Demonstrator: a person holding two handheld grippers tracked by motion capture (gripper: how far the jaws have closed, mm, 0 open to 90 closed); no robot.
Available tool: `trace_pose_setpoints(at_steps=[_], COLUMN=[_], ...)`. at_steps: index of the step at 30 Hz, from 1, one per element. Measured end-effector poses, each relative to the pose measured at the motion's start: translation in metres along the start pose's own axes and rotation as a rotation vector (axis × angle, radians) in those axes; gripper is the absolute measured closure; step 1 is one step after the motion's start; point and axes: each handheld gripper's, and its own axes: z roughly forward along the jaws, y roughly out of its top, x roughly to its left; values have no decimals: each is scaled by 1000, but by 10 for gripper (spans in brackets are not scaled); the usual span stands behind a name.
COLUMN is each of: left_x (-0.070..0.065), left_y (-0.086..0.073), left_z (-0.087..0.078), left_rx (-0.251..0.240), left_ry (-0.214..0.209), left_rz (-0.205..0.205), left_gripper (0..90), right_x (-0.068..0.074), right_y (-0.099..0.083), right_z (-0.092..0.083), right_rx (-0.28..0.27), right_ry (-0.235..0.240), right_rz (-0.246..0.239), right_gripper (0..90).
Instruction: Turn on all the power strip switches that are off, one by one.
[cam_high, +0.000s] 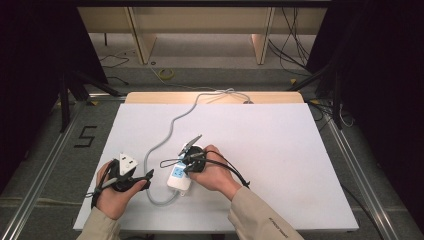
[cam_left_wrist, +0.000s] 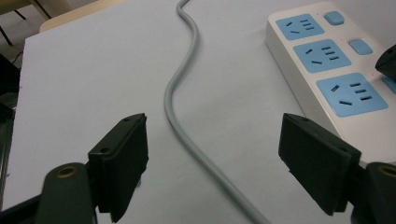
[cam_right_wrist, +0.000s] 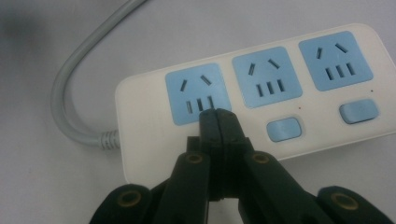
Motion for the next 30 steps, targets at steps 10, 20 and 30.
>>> trace_pose_setpoints(at_steps=[10, 20, 30], left_x=[1, 1, 1], left_y=[0, 0, -1], left_z=[0, 0, 0], left_rx=[5, 3, 2], left_ry=[-1, 1, 0], left_rz=[3, 0, 1], left_gripper=[239, 240, 239], right_x=[0, 3, 2], right_y=[1, 2, 2], right_z=[0, 1, 1], right_rx=[4, 14, 14], right_ry=[-1, -15, -10], right_rz=[2, 4, -1], right_gripper=[900, 900, 900])
